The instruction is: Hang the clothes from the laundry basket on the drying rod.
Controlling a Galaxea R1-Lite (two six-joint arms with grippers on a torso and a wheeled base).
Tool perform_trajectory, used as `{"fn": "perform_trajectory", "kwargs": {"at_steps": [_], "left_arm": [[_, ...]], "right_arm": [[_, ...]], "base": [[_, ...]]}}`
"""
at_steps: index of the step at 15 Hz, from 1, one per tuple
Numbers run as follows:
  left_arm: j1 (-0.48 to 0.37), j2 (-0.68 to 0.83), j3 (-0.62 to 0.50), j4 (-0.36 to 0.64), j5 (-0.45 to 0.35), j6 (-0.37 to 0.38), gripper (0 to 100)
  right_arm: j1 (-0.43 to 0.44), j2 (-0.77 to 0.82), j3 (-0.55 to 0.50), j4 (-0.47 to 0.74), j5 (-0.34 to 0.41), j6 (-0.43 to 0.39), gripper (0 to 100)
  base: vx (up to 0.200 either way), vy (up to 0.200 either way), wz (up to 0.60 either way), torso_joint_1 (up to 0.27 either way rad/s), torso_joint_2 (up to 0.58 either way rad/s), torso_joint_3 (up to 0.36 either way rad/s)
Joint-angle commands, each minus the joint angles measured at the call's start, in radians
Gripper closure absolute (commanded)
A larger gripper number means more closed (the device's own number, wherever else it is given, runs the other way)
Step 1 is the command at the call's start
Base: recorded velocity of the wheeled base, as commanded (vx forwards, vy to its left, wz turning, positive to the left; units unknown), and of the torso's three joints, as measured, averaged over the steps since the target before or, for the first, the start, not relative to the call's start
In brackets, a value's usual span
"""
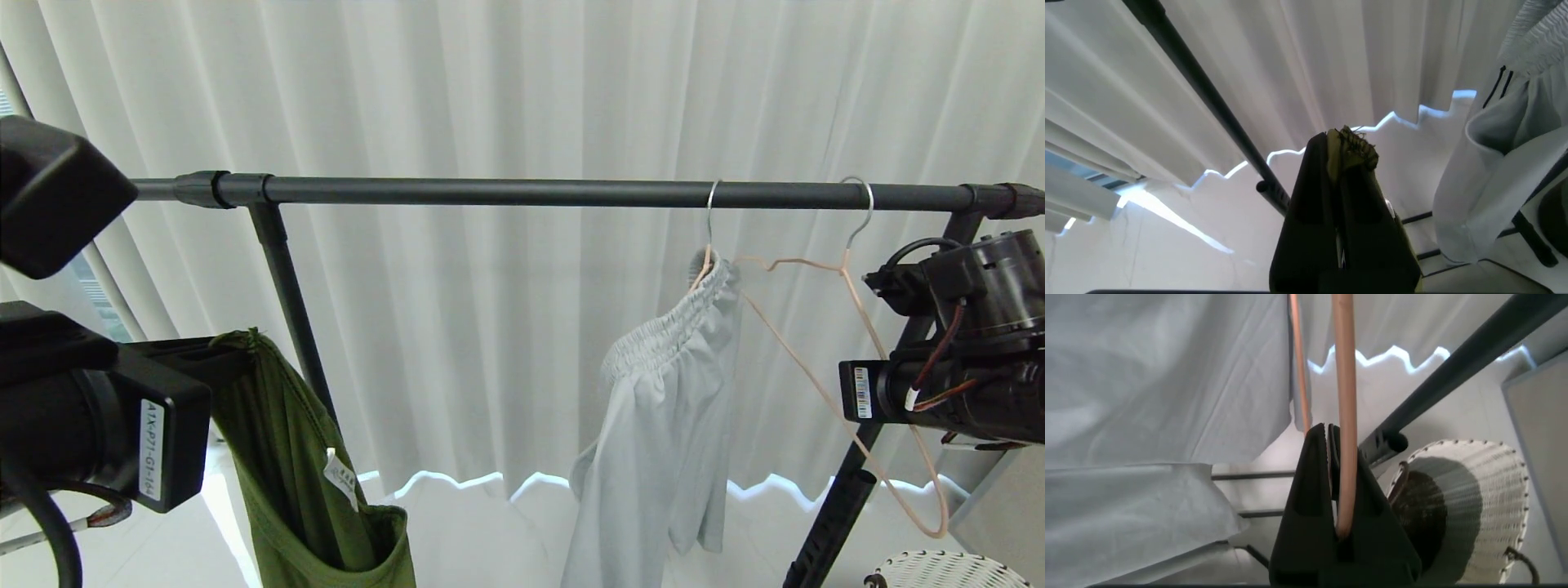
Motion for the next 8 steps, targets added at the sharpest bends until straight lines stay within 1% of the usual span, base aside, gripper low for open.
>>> {"fn": "perform_trajectory", "kwargs": {"at_steps": [1,5,8], "left_arm": [[0.0,0.001,-0.001,0.0,0.0,-0.001,100],[0.001,-0.001,0.0,0.0,-0.001,-0.001,100],[0.001,-0.002,0.0,0.0,0.0,-0.001,100]], "right_arm": [[0.0,-0.041,0.0,-0.002,0.0,-0.014,100],[0.0,-0.142,0.005,0.004,0.0,-0.077,100],[0.006,-0.225,0.006,0.091,0.001,-0.083,100]], "base": [[0.0,0.0,0.0,0.0,0.0,0.0],[0.0,0.0,0.0,0.0,0.0,0.0],[0.0,0.0,0.0,0.0,0.0,0.0]]}}
